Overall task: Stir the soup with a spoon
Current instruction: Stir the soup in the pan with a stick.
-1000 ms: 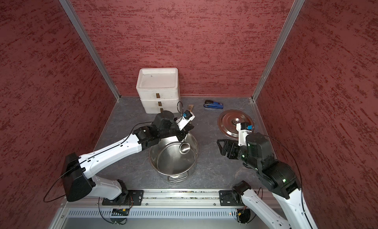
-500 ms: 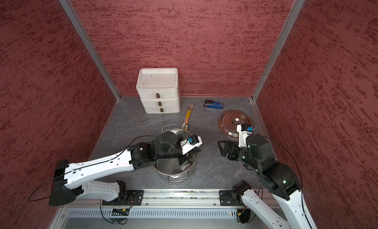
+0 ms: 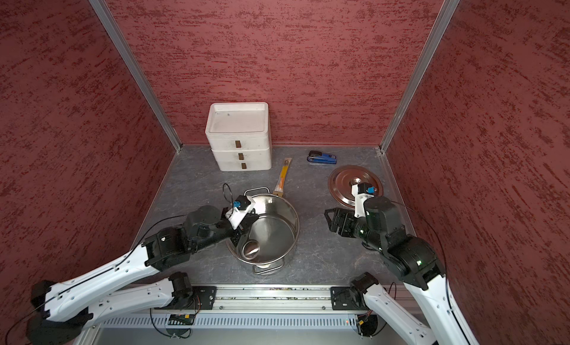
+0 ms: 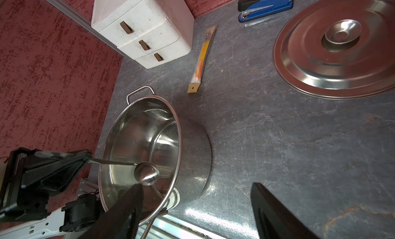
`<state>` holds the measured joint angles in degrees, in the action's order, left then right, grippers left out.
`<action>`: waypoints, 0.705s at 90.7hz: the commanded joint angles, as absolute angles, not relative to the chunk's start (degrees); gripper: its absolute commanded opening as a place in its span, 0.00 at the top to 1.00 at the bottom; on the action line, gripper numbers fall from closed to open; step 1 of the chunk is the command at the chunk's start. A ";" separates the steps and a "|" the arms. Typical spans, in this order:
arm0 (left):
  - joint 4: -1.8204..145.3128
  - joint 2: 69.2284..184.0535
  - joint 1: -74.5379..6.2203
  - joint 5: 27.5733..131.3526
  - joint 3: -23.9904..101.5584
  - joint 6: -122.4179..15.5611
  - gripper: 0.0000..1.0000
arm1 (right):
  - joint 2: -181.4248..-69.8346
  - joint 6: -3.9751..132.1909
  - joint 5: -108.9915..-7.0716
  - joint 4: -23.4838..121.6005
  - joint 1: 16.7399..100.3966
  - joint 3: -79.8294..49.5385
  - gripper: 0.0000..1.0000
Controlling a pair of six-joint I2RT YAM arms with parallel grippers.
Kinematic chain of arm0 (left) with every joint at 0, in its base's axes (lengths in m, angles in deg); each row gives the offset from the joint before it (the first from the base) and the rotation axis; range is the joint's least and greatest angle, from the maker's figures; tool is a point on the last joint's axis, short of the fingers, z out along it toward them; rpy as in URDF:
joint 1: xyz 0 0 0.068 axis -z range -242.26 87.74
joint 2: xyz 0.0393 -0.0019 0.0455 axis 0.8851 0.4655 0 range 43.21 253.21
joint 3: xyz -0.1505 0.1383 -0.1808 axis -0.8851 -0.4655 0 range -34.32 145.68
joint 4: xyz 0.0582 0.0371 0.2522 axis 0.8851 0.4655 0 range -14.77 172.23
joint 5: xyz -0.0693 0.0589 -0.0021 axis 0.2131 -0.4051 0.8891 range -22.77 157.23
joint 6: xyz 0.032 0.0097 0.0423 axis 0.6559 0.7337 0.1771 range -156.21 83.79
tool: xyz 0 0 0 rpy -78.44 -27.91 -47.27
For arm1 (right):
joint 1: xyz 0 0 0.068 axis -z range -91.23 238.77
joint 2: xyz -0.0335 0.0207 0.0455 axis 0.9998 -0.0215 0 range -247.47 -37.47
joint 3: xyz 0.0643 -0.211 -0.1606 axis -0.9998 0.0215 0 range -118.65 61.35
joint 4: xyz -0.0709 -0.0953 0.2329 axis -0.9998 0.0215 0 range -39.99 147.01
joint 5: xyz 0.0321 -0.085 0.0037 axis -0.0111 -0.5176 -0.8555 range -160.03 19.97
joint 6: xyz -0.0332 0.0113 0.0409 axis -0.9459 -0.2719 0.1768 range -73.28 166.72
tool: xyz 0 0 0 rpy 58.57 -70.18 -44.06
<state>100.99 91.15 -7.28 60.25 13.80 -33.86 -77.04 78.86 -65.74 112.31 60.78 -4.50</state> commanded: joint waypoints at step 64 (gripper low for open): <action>84.35 117.82 -17.70 72.55 29.88 -26.88 1.00 | -74.13 79.09 -67.93 114.00 60.49 -6.43 0.16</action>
